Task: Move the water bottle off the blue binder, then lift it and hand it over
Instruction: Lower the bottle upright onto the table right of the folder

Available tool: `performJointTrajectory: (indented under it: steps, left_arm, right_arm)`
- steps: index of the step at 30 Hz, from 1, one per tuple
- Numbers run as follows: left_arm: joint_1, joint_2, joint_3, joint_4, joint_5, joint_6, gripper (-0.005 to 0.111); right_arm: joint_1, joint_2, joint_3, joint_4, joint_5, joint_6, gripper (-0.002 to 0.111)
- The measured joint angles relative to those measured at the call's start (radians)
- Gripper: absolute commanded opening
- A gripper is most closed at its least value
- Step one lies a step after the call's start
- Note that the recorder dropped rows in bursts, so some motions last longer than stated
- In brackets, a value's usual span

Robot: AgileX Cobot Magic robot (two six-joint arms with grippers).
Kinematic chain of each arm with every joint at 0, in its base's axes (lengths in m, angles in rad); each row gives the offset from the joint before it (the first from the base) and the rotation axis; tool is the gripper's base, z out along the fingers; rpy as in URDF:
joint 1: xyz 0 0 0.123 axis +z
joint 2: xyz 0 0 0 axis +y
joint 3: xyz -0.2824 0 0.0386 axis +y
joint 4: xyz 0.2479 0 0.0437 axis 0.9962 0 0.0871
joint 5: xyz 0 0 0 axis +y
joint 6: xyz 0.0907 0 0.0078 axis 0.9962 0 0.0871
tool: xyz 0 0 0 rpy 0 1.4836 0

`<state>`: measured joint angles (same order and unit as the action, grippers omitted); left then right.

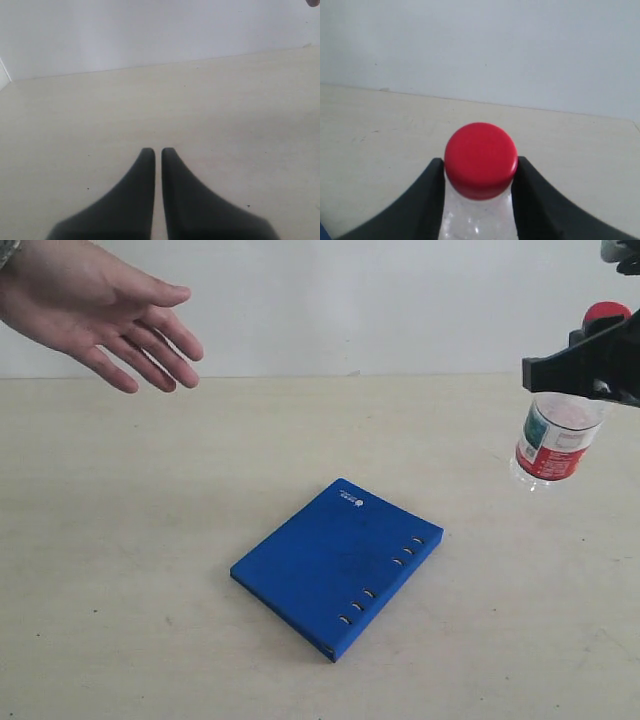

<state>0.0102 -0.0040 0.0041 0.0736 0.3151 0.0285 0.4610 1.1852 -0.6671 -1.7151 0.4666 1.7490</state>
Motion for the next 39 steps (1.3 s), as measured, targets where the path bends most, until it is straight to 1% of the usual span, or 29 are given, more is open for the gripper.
performJointTrajectory:
  steps: [5,10,15,17,22,25,36,39]
  left_arm:
    - [0.0,0.0,0.0,0.0,0.0,0.0,0.004]
    - [0.0,0.0,0.0,0.0,0.0,0.0,0.004]
    - [0.0,0.0,0.0,0.0,0.0,0.0,0.004]
    - [0.0,0.0,0.0,0.0,0.0,0.0,0.004]
    - [0.0,0.0,0.0,0.0,0.0,0.0,0.004]
    - [0.0,0.0,0.0,0.0,0.0,0.0,0.004]
    - [0.0,0.0,0.0,0.0,0.0,0.0,0.004]
    - [0.0,0.0,0.0,0.0,0.0,0.0,0.004]
  right_arm:
    - [0.0,0.0,0.044,-0.012,0.0,0.055,0.0]
    - [0.0,0.0,0.081,-0.012,-0.008,0.062,0.0]
    - [0.0,0.0,0.082,-0.012,-0.063,0.064,0.001]
    - [0.0,0.0,0.082,-0.012,-0.071,0.066,0.005]
    - [0.0,0.0,0.082,-0.012,-0.074,0.066,0.032]
    - [0.0,0.0,0.082,-0.014,-0.074,0.066,0.04]
    - [0.0,0.0,0.082,-0.025,-0.063,0.065,0.041]
    - [0.0,-0.016,0.071,-0.025,-0.052,0.023,0.041]
